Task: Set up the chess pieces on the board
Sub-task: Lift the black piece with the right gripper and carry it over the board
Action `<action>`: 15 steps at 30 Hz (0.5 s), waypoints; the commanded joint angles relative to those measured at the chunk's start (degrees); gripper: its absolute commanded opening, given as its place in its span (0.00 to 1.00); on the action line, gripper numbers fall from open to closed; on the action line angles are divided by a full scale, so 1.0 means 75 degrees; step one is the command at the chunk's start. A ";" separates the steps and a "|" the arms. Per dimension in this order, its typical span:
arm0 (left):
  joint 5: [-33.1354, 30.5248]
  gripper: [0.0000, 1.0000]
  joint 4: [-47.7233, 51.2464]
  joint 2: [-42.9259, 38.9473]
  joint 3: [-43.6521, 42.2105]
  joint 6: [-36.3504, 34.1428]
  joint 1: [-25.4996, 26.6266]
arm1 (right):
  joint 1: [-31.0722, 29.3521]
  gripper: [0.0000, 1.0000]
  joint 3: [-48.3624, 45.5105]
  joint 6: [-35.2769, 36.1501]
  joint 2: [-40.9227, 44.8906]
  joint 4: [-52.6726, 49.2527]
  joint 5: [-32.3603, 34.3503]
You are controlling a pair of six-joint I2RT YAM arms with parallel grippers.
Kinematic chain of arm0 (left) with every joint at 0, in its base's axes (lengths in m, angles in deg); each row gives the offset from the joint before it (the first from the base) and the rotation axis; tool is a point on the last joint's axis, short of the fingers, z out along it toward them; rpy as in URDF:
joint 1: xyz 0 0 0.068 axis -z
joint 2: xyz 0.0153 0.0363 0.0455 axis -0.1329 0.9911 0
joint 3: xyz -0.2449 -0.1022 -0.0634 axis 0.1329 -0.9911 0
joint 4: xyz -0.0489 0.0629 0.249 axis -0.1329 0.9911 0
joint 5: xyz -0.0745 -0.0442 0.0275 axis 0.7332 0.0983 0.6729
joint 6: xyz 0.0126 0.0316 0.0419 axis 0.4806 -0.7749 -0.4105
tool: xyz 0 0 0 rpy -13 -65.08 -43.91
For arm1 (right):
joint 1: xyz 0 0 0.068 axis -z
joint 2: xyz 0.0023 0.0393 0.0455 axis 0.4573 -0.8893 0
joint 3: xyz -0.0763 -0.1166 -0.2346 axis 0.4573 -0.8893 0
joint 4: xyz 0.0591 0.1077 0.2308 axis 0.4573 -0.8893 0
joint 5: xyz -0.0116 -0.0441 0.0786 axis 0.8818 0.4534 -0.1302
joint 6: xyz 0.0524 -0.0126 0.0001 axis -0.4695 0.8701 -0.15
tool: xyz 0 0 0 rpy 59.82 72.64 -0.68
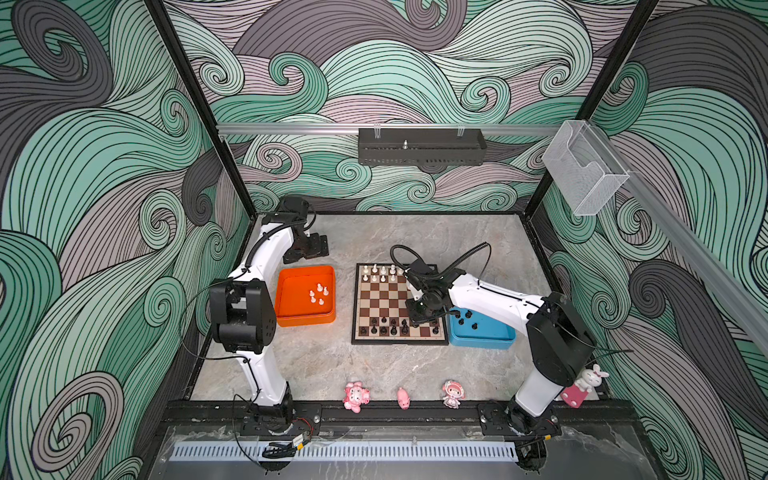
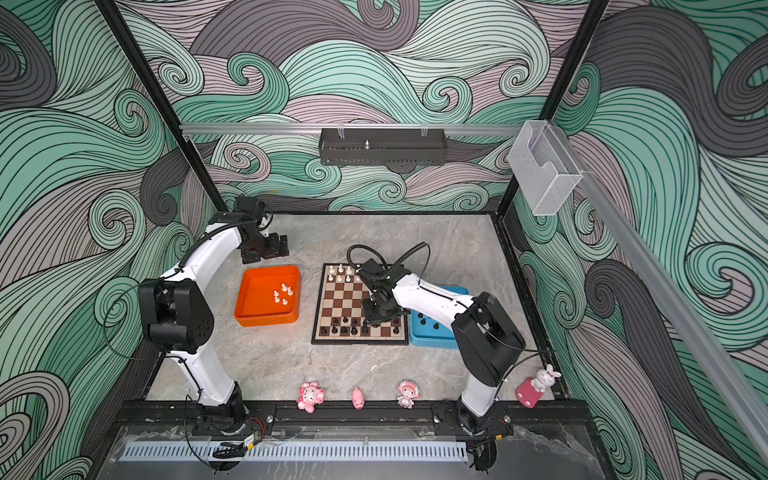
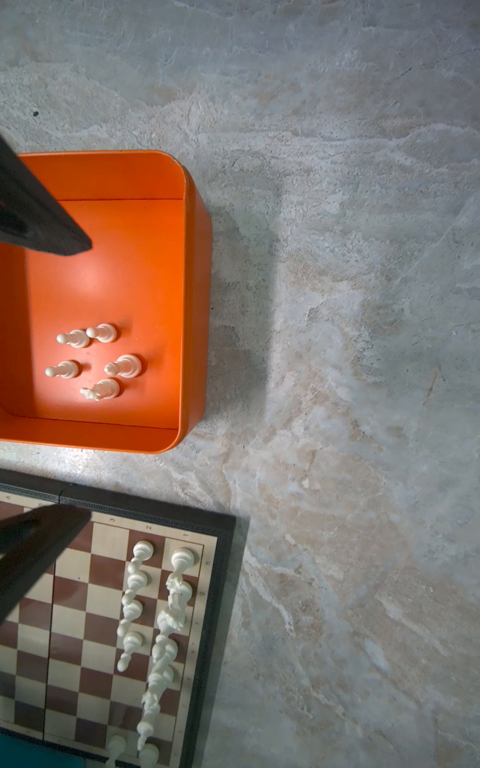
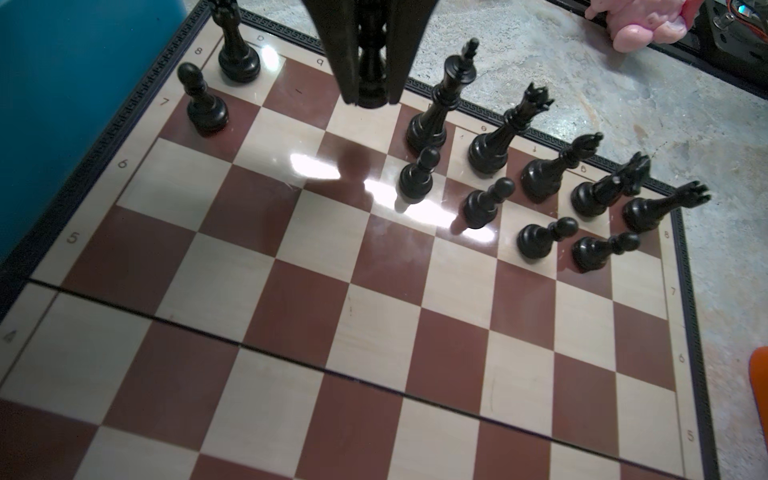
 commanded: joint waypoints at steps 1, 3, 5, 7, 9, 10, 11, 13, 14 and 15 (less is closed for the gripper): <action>0.0070 0.96 0.0206 0.0183 0.0196 0.0074 -0.0039 | -0.0093 0.12 -0.0146 -0.0210 -0.0106 -0.0011 0.0037; 0.0082 0.96 0.0206 0.0190 0.0196 0.0083 -0.0040 | -0.0137 0.12 -0.0195 -0.0248 -0.0107 -0.0016 0.0044; 0.0094 0.96 0.0205 0.0195 0.0196 0.0083 -0.0040 | -0.0172 0.12 -0.0220 -0.0270 -0.0118 0.0000 0.0063; 0.0094 0.96 0.0206 0.0197 0.0196 0.0087 -0.0040 | -0.0212 0.12 -0.0249 -0.0298 -0.0148 0.0008 0.0084; 0.0114 0.96 0.0200 0.0192 0.0196 0.0094 -0.0040 | -0.0236 0.12 -0.0255 -0.0318 -0.0194 0.0007 0.0121; 0.0117 0.96 0.0206 0.0193 0.0196 0.0095 -0.0040 | -0.0238 0.12 -0.0251 -0.0321 -0.0204 0.0016 0.0126; 0.0117 0.96 0.0206 0.0196 0.0196 0.0087 -0.0042 | -0.0247 0.12 -0.0252 -0.0326 -0.0227 0.0026 0.0127; 0.0118 0.96 0.0195 0.0205 0.0196 0.0092 -0.0039 | -0.0249 0.12 -0.0244 -0.0332 -0.0250 0.0034 0.0165; 0.0128 0.96 0.0192 0.0210 0.0196 0.0092 -0.0040 | -0.0249 0.12 -0.0238 -0.0330 -0.0275 0.0020 0.0179; 0.0130 0.96 0.0194 0.0210 0.0198 0.0090 -0.0040 | -0.0247 0.12 -0.0232 -0.0316 -0.0280 0.0017 0.0186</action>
